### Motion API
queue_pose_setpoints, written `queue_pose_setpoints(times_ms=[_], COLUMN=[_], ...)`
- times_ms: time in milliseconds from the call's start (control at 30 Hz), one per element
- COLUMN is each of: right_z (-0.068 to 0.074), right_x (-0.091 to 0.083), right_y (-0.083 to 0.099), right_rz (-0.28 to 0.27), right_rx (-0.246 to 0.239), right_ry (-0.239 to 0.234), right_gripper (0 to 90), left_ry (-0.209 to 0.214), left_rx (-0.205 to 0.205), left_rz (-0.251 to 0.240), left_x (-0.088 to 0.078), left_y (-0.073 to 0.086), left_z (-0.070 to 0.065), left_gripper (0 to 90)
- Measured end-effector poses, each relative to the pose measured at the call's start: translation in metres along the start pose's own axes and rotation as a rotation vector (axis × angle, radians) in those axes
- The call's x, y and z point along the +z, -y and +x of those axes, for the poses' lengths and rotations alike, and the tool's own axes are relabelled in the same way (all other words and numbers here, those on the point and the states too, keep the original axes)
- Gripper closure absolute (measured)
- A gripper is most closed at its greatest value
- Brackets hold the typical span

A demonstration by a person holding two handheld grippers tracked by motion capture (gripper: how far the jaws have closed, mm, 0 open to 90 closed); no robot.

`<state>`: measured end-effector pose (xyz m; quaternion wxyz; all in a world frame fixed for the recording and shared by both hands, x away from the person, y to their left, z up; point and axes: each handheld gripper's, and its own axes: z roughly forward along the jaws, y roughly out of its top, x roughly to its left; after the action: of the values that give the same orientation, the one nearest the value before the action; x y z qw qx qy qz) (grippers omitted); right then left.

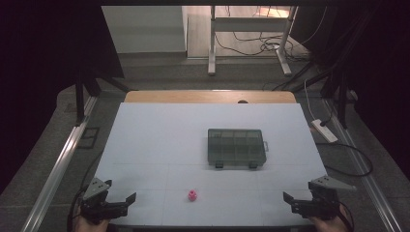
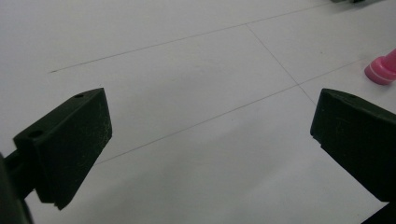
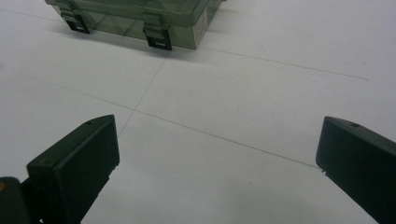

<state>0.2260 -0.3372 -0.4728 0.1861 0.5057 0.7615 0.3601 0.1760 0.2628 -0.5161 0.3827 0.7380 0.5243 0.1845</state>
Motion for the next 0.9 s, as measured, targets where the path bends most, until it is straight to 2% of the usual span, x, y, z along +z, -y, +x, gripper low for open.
queue_pose_setpoints(times_ms=[900], right_z=[0.0010], right_x=[-0.0008], right_y=[0.0001], right_rz=[-0.005], right_rx=[-0.010], right_ry=[-0.002], right_gripper=[0.0], left_ry=[0.013], left_rx=[-0.013], left_rz=[0.001], left_x=[0.0002], left_y=[-0.0001], left_z=[0.0017], left_gripper=[0.0])
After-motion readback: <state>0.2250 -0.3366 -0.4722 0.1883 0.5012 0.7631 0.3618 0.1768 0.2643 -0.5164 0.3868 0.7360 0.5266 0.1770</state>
